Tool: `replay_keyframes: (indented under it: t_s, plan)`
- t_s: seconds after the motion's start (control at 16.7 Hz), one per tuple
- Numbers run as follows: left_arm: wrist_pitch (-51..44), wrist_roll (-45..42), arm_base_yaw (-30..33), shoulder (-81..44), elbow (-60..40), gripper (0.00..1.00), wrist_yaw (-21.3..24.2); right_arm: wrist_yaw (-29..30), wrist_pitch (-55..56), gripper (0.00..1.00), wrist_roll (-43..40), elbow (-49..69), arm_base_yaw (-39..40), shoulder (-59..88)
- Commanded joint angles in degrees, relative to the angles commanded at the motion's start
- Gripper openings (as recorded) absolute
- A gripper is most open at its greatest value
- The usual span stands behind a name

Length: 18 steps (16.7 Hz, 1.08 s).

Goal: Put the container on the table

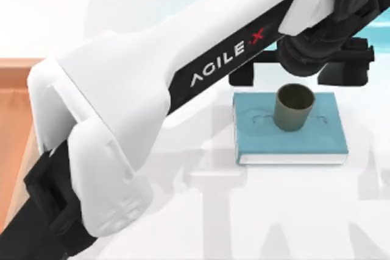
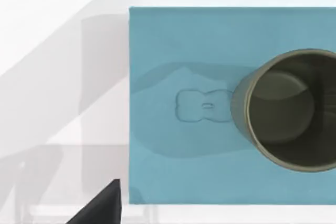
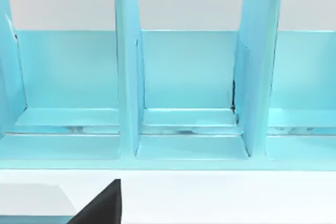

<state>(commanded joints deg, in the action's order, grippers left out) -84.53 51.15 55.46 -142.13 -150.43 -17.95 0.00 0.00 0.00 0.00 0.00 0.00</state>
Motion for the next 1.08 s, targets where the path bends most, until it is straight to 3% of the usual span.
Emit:
replay_keyframes:
  t_s: [0.54,1.08]
  plan:
    - [0.50,-0.11,-0.05,-0.28,0.27,1.00,-0.10,0.00,0.00,1.00,0.00,0.00,0.00,0.00]
    - [20.68,-3.43,-3.20,-1.38,18.21,1.00,0.69,0.00,0.00,1.00,0.00,0.00,0.00,0.00]
